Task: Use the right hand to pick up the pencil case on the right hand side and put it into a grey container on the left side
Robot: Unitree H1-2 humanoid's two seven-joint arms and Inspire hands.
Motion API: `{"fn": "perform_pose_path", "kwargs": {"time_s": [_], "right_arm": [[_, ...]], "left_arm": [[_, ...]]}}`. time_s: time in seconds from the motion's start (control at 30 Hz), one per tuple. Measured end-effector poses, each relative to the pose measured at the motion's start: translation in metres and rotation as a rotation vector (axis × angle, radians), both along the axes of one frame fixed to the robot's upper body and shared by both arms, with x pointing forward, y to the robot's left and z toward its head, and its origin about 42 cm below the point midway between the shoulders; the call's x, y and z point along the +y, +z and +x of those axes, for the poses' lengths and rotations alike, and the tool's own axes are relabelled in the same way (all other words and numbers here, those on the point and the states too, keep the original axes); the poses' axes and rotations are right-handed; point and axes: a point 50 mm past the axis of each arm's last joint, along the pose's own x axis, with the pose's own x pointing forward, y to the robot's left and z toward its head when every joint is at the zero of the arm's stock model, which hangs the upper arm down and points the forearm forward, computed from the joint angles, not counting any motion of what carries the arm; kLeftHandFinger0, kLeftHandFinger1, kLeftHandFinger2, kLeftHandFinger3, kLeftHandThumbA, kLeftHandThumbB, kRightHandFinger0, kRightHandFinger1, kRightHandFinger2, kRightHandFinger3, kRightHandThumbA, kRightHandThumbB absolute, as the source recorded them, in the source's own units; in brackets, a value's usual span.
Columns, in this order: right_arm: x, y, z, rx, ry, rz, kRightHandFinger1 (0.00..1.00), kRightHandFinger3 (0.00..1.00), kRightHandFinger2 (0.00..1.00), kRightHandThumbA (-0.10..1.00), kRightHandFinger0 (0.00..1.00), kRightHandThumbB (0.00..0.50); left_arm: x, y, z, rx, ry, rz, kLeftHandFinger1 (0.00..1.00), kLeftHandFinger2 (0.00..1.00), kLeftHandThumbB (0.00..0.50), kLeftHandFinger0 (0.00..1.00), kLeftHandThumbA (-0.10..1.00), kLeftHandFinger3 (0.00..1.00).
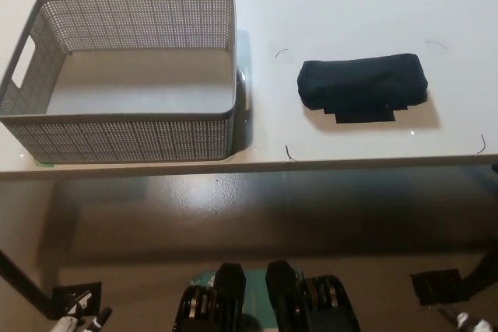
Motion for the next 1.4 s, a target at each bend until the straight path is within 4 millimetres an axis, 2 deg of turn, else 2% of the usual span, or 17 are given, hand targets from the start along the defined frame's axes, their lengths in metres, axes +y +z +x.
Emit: {"fn": "perform_pose_path", "kwargs": {"time_s": [0.17,0.3,0.4,0.43,0.47,0.63,0.67,0.73,0.77,0.97,1.1,1.33,1.4], "right_arm": [[-0.014,0.06,0.019,-0.16,-0.006,-0.159,1.0,1.0,1.0,1.0,1.0,0.5],[-0.016,0.107,0.049,-0.275,0.018,-0.283,1.0,1.0,1.0,1.0,1.0,0.5],[-0.016,0.136,0.071,-0.323,0.024,-0.344,1.0,1.0,1.0,0.99,1.0,0.5],[-0.015,0.139,0.074,-0.328,0.026,-0.351,1.0,1.0,1.0,0.99,1.0,0.5],[-0.013,0.153,0.085,-0.347,0.03,-0.377,1.0,1.0,1.0,0.97,1.0,0.5],[-0.003,0.186,0.117,-0.373,0.052,-0.435,1.0,1.0,1.0,0.97,1.0,0.5],[-0.001,0.194,0.129,-0.367,0.059,-0.453,1.0,1.0,1.0,0.95,1.0,0.5],[0.003,0.203,0.142,-0.353,0.069,-0.475,1.0,1.0,1.0,0.91,1.0,0.5],[0.005,0.207,0.151,-0.341,0.073,-0.487,1.0,1.0,1.0,0.89,1.0,0.5],[0.017,0.224,0.201,-0.243,0.104,-0.551,1.0,1.0,1.0,0.93,1.0,0.5],[0.027,0.227,0.234,-0.147,0.126,-0.611,1.0,1.0,1.0,0.92,1.0,0.5],[0.038,0.234,0.277,0.01,0.147,-0.702,1.0,1.0,1.0,0.87,1.0,0.5],[0.041,0.238,0.285,0.046,0.15,-0.715,1.0,1.0,1.0,0.88,1.0,0.5]], "left_arm": [[0.0,0.001,0.0,-0.005,-0.011,0.01,1.0,1.0,0.288,1.0,1.0,1.0],[0.001,0.001,0.0,-0.007,-0.017,0.017,1.0,1.0,0.265,1.0,1.0,1.0],[0.001,0.001,-0.001,-0.007,-0.02,0.02,1.0,1.0,0.259,1.0,1.0,1.0],[0.001,0.001,-0.001,-0.007,-0.021,0.021,1.0,1.0,0.258,1.0,1.0,1.0],[0.001,0.001,-0.001,-0.008,-0.023,0.023,1.0,1.0,0.255,1.0,1.0,1.0],[0.0,0.001,-0.001,-0.008,-0.027,0.028,1.0,1.0,0.257,1.0,1.0,1.0],[0.0,0.0,-0.001,-0.007,-0.028,0.029,1.0,1.0,0.256,1.0,1.0,1.0],[0.0,0.0,-0.002,-0.005,-0.03,0.029,1.0,1.0,0.263,1.0,1.0,1.0],[0.0,0.0,-0.002,-0.005,-0.031,0.03,1.0,1.0,0.25,1.0,1.0,1.0],[0.0,0.0,-0.002,-0.003,-0.035,0.034,1.0,1.0,0.261,1.0,1.0,1.0],[0.001,-0.002,-0.003,-0.001,-0.04,0.039,1.0,1.0,0.23,1.0,1.0,1.0],[0.004,-0.005,-0.009,0.008,-0.049,0.048,1.0,1.0,0.26,1.0,1.0,1.0],[0.006,-0.006,-0.011,0.014,-0.051,0.053,1.0,1.0,0.231,1.0,1.0,1.0]]}}
